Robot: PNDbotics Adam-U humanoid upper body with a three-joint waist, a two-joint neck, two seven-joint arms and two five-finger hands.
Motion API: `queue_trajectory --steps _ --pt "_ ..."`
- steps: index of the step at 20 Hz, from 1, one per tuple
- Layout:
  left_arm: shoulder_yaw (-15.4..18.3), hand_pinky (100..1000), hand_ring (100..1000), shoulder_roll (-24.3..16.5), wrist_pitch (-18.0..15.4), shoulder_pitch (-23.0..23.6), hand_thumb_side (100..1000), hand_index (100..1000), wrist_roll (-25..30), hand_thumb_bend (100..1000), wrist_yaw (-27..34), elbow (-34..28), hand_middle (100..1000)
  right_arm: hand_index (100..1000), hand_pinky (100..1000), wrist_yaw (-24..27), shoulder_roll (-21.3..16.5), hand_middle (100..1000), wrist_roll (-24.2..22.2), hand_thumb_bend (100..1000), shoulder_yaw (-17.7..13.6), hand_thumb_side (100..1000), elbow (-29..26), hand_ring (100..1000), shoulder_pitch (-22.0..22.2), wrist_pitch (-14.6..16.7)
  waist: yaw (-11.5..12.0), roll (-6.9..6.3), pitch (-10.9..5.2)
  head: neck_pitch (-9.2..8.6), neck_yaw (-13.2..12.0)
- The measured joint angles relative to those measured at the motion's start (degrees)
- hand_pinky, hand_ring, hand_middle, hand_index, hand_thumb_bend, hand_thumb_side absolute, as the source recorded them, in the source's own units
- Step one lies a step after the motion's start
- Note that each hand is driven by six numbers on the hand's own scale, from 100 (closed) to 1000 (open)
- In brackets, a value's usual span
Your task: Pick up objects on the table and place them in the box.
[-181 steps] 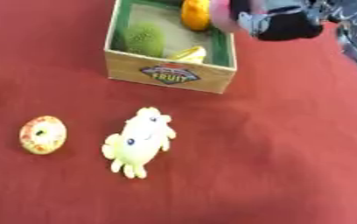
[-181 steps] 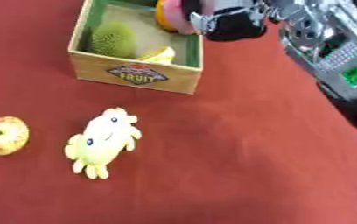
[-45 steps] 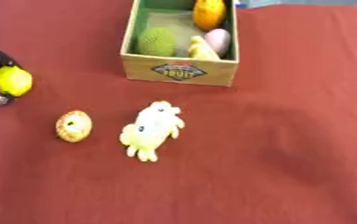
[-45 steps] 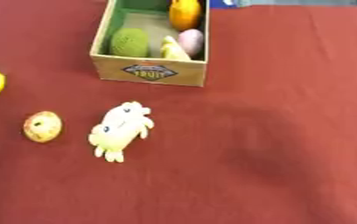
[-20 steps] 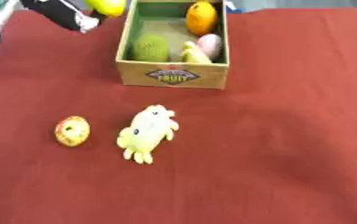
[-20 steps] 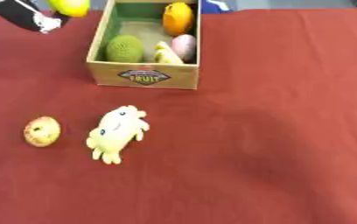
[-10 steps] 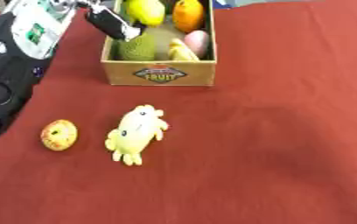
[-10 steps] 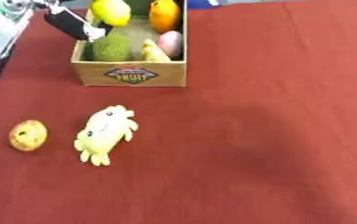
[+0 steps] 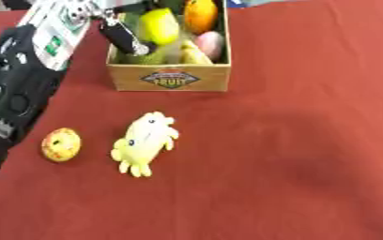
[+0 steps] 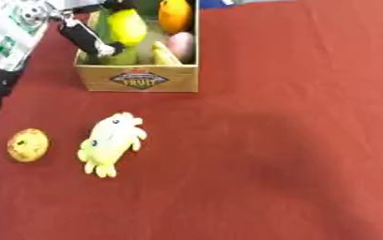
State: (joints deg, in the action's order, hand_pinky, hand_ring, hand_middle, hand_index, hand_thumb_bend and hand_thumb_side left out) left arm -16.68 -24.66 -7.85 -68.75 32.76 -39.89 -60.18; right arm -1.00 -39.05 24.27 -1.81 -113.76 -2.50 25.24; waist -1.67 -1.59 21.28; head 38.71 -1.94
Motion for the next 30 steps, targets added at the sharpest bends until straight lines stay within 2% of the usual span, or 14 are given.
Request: queue_trajectory --steps 2,5,8,11,16,20,24,25,26,27,30 --pt "0.2 920 856 0.0 -0.2 0.0 100 910 -0.3 333 0.2 -0.6 801 794 795 0.2 0.0 674 -0.1 100 0.0 614 0.0 665 0.0 -0.1 0.2 0.12 -0.12 0.01 0.0" --pt "0.4 922 860 -0.1 0.0 0.0 100 925 -0.4 357 1.4 -2.0 809 793 795 0.3 0.0 674 -0.1 100 -0.3 613 0.0 666 0.1 -0.2 0.6 0.3 -0.65 0.07 0.1" --pt "0.3 907 839 -0.1 0.3 0.0 100 894 0.0 273 2.7 -3.5 776 793 795 0.7 0.0 674 -0.1 100 -0.4 613 0.0 666 0.4 -0.2 0.8 0.33 -0.99 0.1 0.1" --pt "0.2 898 824 -1.2 0.5 0.3 100 870 0.2 236 4.5 -5.8 754 793 795 0.7 0.0 674 -0.2 100 -0.7 612 0.0 666 0.9 -0.3 1.6 0.51 -1.47 0.59 0.4" --pt "-2.2 892 812 -6.6 0.0 3.9 100 858 -0.1 252 8.5 -12.1 747 794 795 0.6 0.0 675 0.5 100 -1.4 611 0.0 667 2.5 -0.5 3.8 0.33 -2.43 1.86 1.8" --pt "-5.8 893 814 -11.9 0.5 8.8 100 868 -0.6 268 12.0 -17.7 754 794 795 0.2 0.0 674 1.0 100 -1.4 611 0.0 666 2.6 -0.5 4.7 0.29 -2.6 2.62 3.0" --pt "-8.5 894 810 -17.6 1.9 14.3 100 889 -1.9 285 15.6 -23.7 754 794 795 0.0 0.1 674 1.3 100 -1.4 611 0.0 666 2.9 -0.4 5.3 0.65 -2.59 2.65 3.7" --pt "-8.9 895 809 -19.1 2.4 15.8 100 881 -2.2 296 16.5 -25.1 750 794 795 -0.1 0.2 674 1.4 100 -1.4 612 0.0 666 2.9 -0.4 5.4 0.84 -2.55 2.65 3.9" --pt "-9.2 896 809 -20.4 3.0 17.2 100 872 -2.4 527 17.3 -26.6 747 794 795 -0.2 0.4 674 1.5 100 -1.4 612 0.0 666 2.9 -0.5 5.6 1.01 -2.49 2.65 4.0" --pt "-9.3 895 808 -21.7 3.7 18.6 100 869 -2.5 305 18.3 -28.1 745 793 795 -0.2 0.5 674 1.6 100 -1.4 612 0.0 665 2.8 -0.5 5.7 1.1 -2.44 2.65 4.1" --pt "-9.2 896 808 -24.9 6.2 23.2 100 862 -2.4 313 21.0 -32.6 743 793 795 -0.3 0.7 673 1.7 100 -1.4 613 0.0 665 2.6 -0.4 5.9 1.24 -2.27 2.65 4.2"
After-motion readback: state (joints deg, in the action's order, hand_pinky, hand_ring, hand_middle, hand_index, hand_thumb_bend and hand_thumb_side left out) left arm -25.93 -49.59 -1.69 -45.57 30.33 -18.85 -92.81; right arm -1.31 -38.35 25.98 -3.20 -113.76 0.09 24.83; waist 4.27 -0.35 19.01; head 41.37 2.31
